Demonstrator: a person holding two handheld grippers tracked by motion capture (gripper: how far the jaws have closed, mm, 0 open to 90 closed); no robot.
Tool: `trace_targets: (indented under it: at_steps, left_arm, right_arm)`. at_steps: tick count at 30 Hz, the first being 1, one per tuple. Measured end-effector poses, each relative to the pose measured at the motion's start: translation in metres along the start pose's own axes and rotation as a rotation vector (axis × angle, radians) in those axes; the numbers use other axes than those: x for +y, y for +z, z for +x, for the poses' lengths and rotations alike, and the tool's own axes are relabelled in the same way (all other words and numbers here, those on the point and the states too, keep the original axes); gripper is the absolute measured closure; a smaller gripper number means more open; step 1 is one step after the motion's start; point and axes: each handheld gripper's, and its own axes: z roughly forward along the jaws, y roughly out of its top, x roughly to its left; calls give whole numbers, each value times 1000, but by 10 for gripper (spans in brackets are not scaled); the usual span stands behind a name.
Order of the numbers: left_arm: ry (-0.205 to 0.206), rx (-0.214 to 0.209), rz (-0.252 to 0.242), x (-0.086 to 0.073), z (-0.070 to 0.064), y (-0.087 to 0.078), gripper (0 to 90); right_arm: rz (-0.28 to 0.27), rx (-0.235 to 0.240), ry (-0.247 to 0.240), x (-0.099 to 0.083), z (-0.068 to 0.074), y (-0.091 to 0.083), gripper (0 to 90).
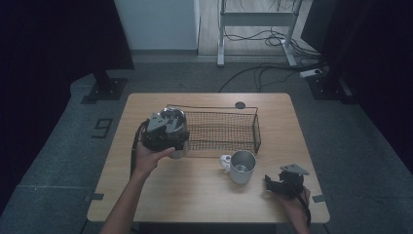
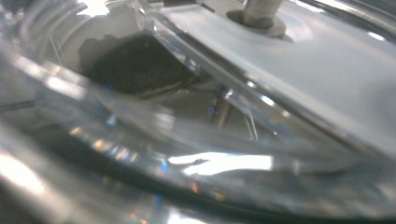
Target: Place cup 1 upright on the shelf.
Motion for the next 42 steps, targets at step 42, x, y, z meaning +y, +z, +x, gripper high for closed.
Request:
trace_targets:
  at_steps: [42]
  left_arm:
    - [14,-5,15,28,5,27,34]
  right_arm:
    - [-2,0,-3,0,0,0,130]
